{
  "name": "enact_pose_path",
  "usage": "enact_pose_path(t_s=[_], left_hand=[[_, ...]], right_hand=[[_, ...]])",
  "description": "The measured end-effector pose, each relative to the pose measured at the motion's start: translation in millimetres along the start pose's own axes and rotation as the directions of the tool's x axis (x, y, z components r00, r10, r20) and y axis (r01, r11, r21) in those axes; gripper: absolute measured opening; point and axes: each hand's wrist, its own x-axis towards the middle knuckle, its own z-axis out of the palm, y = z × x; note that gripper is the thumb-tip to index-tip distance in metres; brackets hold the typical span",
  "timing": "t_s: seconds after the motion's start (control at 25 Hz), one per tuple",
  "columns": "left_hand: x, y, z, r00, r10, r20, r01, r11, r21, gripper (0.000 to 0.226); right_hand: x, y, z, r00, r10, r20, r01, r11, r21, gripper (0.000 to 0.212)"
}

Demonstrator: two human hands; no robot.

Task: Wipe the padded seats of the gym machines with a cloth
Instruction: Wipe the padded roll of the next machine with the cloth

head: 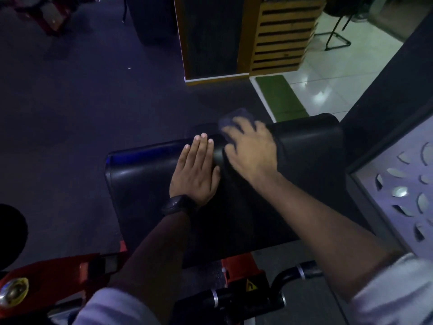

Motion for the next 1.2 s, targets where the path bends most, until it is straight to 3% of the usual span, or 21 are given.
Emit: enact_pose_path(t_s=[0.04, 0.08, 0.16, 0.2, 0.24, 0.32, 0.36, 0.4, 0.44, 0.52, 0.56, 0.68, 0.72, 0.76, 0.84, 0.88, 1.0, 1.04, 1.12, 1.16, 1.2], left_hand=[[0.4, 0.0, 0.1, 1.0, 0.006, -0.003, -0.006, 1.0, 0.007, 0.067], [0.9, 0.2, -0.4, 1.0, 0.004, -0.003, -0.004, 1.0, 0.011, 0.068], [1.6, 0.3, -0.2, 1.0, 0.003, 0.002, -0.003, 1.0, 0.018, 0.068], [0.4, 0.7, -0.2, 1.0, 0.009, 0.003, -0.009, 1.0, 0.025, 0.069], [0.3, 0.8, 0.0, 1.0, 0.02, 0.008, -0.02, 0.999, 0.035, 0.069], [0.2, 0.3, 0.2, 0.998, 0.051, 0.027, -0.052, 0.997, 0.05, 0.07], [0.4, -0.1, 0.3, 0.998, 0.062, 0.031, -0.064, 0.996, 0.057, 0.07], [0.0, 0.1, 0.4, 0.997, 0.07, 0.031, -0.072, 0.995, 0.062, 0.07], [0.2, 0.2, 0.5, 0.997, 0.075, 0.029, -0.077, 0.995, 0.064, 0.07], [-0.7, -0.6, 0.2, 0.996, 0.08, 0.028, -0.082, 0.995, 0.058, 0.07], [-0.8, -1.0, 0.1, 0.996, 0.086, 0.028, -0.087, 0.995, 0.057, 0.07], [0.5, -1.0, 0.1, 0.993, 0.111, 0.035, -0.113, 0.992, 0.058, 0.07], [0.6, -1.0, 0.2, 0.993, 0.115, 0.034, -0.117, 0.991, 0.061, 0.07], [0.5, -0.7, 0.5, 0.992, 0.119, 0.031, -0.121, 0.991, 0.063, 0.07], [0.0, -0.9, 1.2, 0.993, 0.118, 0.02, -0.119, 0.991, 0.06, 0.07], [-0.2, -1.8, 1.4, 0.993, 0.121, 0.017, -0.122, 0.991, 0.057, 0.07], [-0.4, -0.8, 1.8, 0.992, 0.126, 0.012, -0.127, 0.991, 0.054, 0.07], [-0.3, -0.3, 1.6, 0.993, 0.121, 0.014, -0.121, 0.991, 0.054, 0.07], [-0.5, 0.1, 2.0, 0.993, 0.116, 0.022, -0.117, 0.992, 0.048, 0.07], [-0.7, -0.2, 2.2, 0.993, 0.114, 0.026, -0.115, 0.992, 0.048, 0.07], [-0.7, -1.1, 2.3, 0.993, 0.113, 0.032, -0.115, 0.992, 0.05, 0.07]], right_hand=[[-1.3, 8.8, -1.7, 0.989, -0.15, 0.005, 0.15, 0.989, 0.013, 0.051], [8.1, 25.5, -4.4, 0.981, -0.187, 0.048, 0.186, 0.982, 0.023, 0.05], [28.3, 51.2, -14.1, 0.981, 0.166, 0.098, -0.17, 0.984, 0.043, 0.046], [28.7, 52.2, -16.3, 0.933, 0.339, 0.118, -0.347, 0.937, 0.047, 0.045], [27.1, 46.5, -11.0, 0.931, 0.358, 0.072, -0.361, 0.932, 0.036, 0.044], [6.7, 27.4, -4.6, 0.999, 0.034, 0.015, -0.034, 0.999, 0.032, 0.048], [2.9, 35.9, -4.9, 0.993, -0.107, 0.049, 0.105, 0.994, 0.037, 0.05], [9.9, 53.2, -8.7, 0.985, -0.14, 0.098, 0.136, 0.99, 0.042, 0.05], [21.9, 72.7, -16.2, 0.992, 0.007, 0.126, -0.011, 0.999, 0.033, 0.047], [34.8, 90.9, -26.5, 0.909, 0.385, 0.161, -0.393, 0.919, 0.023, 0.043], [35.8, 88.1, -24.5, 0.905, 0.401, 0.143, -0.406, 0.914, 0.006, 0.041], [14.4, 72.7, -18.0, 0.992, -0.005, 0.128, 0.0, 0.999, 0.043, 0.042], [19.3, 87.7, -18.4, 0.989, -0.037, 0.143, 0.03, 0.998, 0.051, 0.044], [30.9, 106.0, -23.6, 0.981, 0.111, 0.158, -0.116, 0.993, 0.026, 0.045], [38.9, 118.5, -28.9, 0.886, 0.435, 0.16, -0.442, 0.897, 0.007, 0.044], [37.6, 115.6, -22.9, 0.901, 0.417, 0.119, -0.418, 0.908, -0.017, 0.043], [15.2, 107.1, -15.3, 0.995, 0.019, 0.099, -0.023, 0.999, 0.038, 0.044], [22.4, 121.1, -16.9, 0.992, 0.031, 0.12, -0.037, 0.998, 0.045, 0.045], [37.6, 140.2, -24.9, 0.917, 0.369, 0.149, -0.378, 0.925, 0.034, 0.046], [38.8, 139.3, -22.8, 0.875, 0.458, 0.156, -0.469, 0.882, 0.039, 0.045], [36.8, 132.4, -16.7, 0.901, 0.416, 0.122, -0.423, 0.906, 0.033, 0.043]])
